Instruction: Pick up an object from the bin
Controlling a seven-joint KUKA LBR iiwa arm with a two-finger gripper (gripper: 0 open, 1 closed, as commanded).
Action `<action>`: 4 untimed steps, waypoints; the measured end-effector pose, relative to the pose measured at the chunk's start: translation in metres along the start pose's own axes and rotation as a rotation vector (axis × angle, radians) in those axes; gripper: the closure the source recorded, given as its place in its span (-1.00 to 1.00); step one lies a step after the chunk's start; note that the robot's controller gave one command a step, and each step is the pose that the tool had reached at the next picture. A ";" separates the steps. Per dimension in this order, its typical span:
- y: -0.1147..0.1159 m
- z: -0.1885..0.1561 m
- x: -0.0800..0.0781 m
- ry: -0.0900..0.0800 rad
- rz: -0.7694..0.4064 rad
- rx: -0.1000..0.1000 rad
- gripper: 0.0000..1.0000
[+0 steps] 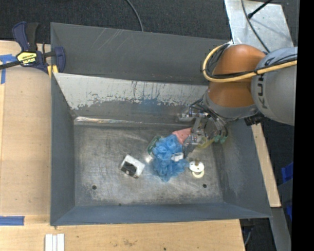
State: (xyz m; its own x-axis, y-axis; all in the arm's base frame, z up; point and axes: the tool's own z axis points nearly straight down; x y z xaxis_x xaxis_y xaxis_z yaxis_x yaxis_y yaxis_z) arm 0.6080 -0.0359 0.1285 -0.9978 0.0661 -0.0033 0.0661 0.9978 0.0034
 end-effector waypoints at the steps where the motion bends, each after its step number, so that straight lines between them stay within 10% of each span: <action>1: -0.027 0.054 -0.018 -0.006 0.151 0.002 1.00; 3: -0.031 0.018 -0.018 0.002 0.187 0.004 1.00; 4: -0.029 -0.016 -0.017 -0.001 0.218 0.004 -1.00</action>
Offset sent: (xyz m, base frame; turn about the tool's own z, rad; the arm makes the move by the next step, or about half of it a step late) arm 0.0000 0.0000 0.0000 0.0000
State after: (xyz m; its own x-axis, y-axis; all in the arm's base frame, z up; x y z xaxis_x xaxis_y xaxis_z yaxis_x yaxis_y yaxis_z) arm 0.6232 -0.0661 0.1441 -0.9598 0.2808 -0.0044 0.2808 0.9598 0.0002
